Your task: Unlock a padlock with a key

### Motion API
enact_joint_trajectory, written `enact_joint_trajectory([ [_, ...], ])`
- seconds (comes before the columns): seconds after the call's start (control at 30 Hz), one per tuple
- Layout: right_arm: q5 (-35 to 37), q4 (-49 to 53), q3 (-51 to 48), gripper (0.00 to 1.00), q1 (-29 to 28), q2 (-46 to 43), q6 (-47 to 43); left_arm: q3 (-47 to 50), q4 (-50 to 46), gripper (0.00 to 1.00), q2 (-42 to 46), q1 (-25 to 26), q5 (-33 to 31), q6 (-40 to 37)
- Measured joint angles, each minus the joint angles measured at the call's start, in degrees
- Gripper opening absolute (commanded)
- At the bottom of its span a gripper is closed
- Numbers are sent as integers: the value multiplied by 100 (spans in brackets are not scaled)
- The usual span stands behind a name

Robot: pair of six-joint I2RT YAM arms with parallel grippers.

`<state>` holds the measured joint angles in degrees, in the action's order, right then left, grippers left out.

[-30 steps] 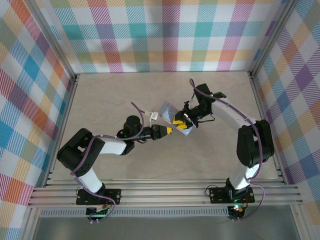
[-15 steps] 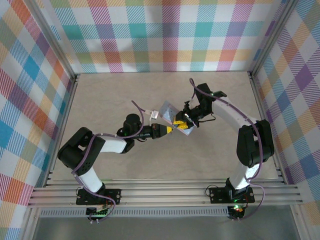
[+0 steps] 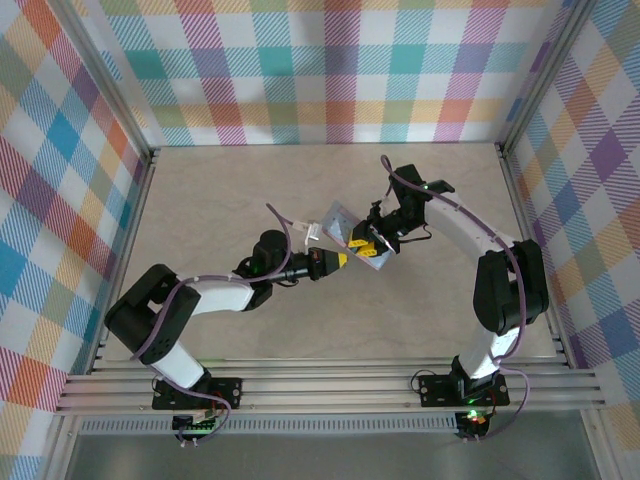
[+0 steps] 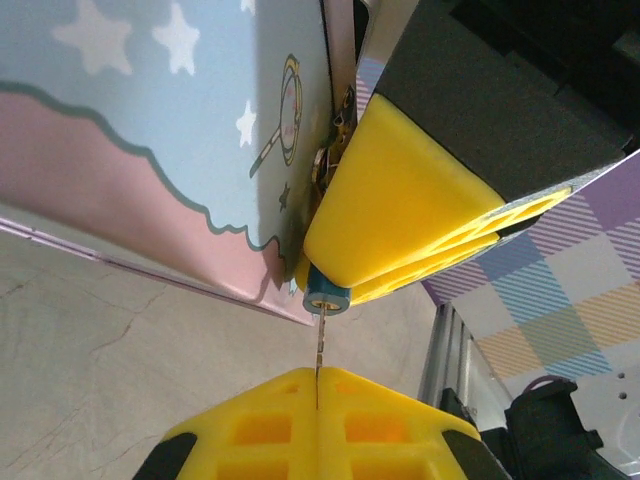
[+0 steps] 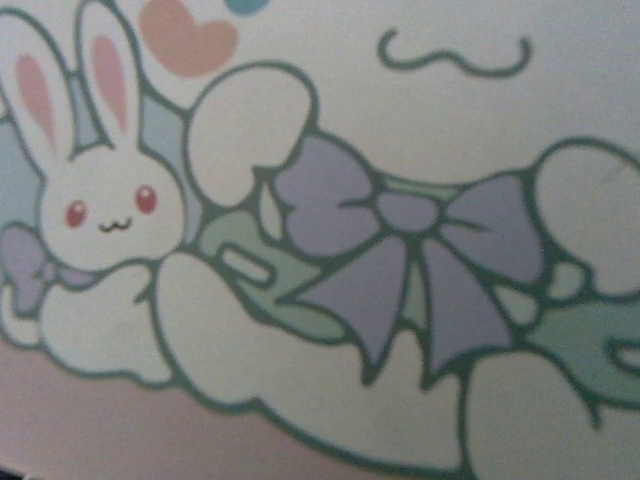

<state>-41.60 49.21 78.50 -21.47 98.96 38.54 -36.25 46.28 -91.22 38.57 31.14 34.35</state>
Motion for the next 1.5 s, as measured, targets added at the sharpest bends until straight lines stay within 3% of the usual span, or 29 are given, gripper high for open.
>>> enact_joint_trajectory([
  [0.2, -59, 7, 0, 0, -2, 0, 0, -2, -380, 0, 293, 79, -422, -256],
  [0.5, -83, -11, -2, 0, 4, 2, 0, -153, -739, 0, 352, 79, -474, -372],
  [0.93, 116, -350, -197, 0, 83, 0, 153, -278, 0, 0, -402, -50, -111, 817],
  [1.5, 258, -374, -208, 0, 83, -66, 175, -302, -111, 0, -319, 39, -369, 894],
])
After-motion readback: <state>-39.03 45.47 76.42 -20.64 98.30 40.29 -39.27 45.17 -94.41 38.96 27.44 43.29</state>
